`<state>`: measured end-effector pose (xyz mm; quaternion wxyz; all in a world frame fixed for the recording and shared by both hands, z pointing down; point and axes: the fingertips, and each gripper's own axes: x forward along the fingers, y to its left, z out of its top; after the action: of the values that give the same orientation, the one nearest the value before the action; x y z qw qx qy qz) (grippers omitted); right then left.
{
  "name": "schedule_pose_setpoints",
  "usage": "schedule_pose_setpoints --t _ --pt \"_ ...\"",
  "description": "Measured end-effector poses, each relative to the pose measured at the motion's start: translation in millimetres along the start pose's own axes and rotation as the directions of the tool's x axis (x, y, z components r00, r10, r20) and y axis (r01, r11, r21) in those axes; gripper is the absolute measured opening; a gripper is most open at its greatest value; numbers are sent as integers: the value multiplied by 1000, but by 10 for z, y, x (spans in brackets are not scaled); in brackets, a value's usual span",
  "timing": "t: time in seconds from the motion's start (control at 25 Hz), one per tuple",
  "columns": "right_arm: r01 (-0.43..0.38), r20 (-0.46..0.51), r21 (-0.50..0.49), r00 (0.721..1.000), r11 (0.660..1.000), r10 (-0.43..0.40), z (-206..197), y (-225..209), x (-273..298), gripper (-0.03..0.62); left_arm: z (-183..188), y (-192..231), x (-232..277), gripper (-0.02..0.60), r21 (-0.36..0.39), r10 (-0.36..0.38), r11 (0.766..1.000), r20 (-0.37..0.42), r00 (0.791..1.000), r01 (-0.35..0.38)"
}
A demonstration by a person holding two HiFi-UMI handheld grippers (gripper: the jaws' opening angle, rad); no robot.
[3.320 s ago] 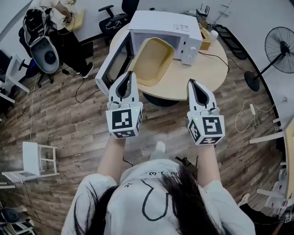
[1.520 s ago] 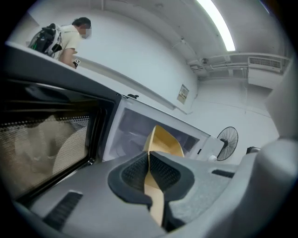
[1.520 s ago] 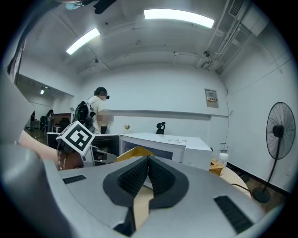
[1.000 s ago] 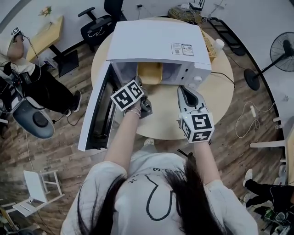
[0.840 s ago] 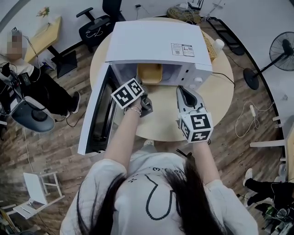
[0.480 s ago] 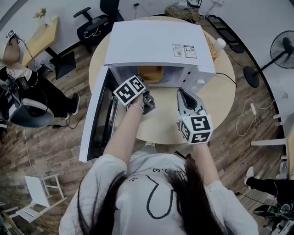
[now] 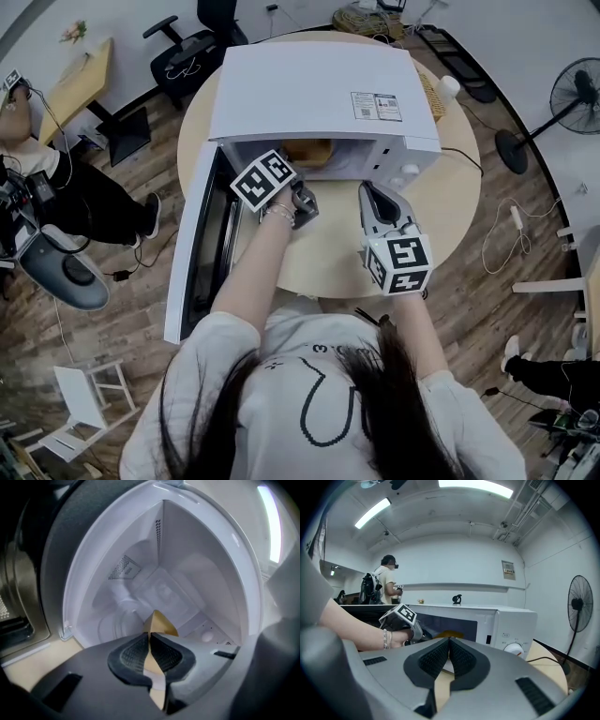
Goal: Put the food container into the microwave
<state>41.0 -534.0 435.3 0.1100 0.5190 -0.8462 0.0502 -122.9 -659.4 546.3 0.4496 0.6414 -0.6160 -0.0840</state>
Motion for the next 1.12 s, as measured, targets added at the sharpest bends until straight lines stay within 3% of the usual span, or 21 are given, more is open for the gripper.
schedule_pose_setpoints --t 0.2,0.36,0.6,0.88,1.12 --pt "-7 -6 -4 1000 1000 7 -32 23 -7 28 22 -4 24 21 6 3 1000 10 1000 -3" --pt "-7 -10 -1 1000 1000 7 -18 51 -64 28 -10 -66 -7 169 -46 -48 998 -7 999 48" --pt "-16 -9 -3 1000 1000 16 -18 96 -194 28 -72 -81 -162 203 -40 -63 997 -6 998 62" --pt "-54 5 -17 999 998 54 72 172 -416 28 -129 -225 -528 204 24 -78 997 11 997 78" --pt "-73 36 -43 997 996 75 289 181 -609 28 -126 -455 -895 204 170 -91 982 29 995 85"
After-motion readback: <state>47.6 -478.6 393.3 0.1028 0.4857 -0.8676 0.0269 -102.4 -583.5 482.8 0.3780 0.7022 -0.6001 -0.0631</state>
